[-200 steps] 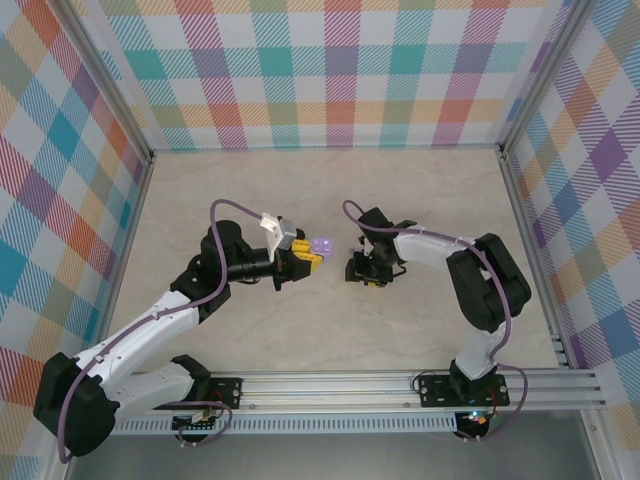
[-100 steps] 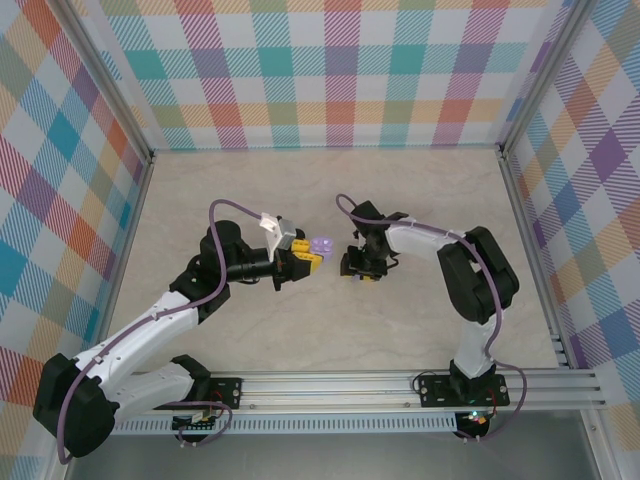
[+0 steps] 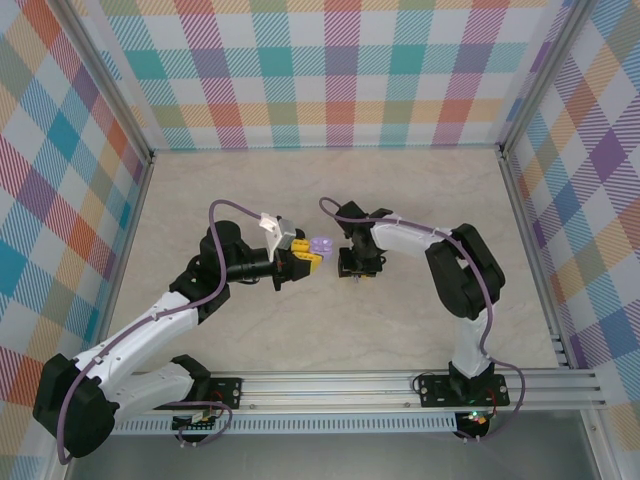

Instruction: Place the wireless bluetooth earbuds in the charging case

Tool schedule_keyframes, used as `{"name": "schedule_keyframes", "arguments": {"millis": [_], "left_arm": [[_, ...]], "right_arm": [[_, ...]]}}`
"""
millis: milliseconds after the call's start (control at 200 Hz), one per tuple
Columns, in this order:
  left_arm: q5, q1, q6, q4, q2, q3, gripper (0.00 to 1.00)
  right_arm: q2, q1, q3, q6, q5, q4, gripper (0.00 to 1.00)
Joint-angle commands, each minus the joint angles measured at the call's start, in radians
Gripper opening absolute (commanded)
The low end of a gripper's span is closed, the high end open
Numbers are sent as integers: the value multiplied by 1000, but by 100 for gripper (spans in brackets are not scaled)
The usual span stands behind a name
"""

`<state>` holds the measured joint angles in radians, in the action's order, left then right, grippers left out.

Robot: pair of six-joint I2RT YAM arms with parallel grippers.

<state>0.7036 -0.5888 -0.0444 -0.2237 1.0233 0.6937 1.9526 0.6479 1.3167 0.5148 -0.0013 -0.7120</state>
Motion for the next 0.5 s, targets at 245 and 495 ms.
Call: {"name": "schedule_keyframes", "arguments": {"millis": [245, 495], "left_arm": [[-4, -9, 3, -37, -30, -13, 22], [-5, -9, 2, -37, -35, -16, 22]], "right_arm": [[47, 12, 47, -33, 109, -63, 38], [61, 12, 55, -22, 113, -62, 36]]}}
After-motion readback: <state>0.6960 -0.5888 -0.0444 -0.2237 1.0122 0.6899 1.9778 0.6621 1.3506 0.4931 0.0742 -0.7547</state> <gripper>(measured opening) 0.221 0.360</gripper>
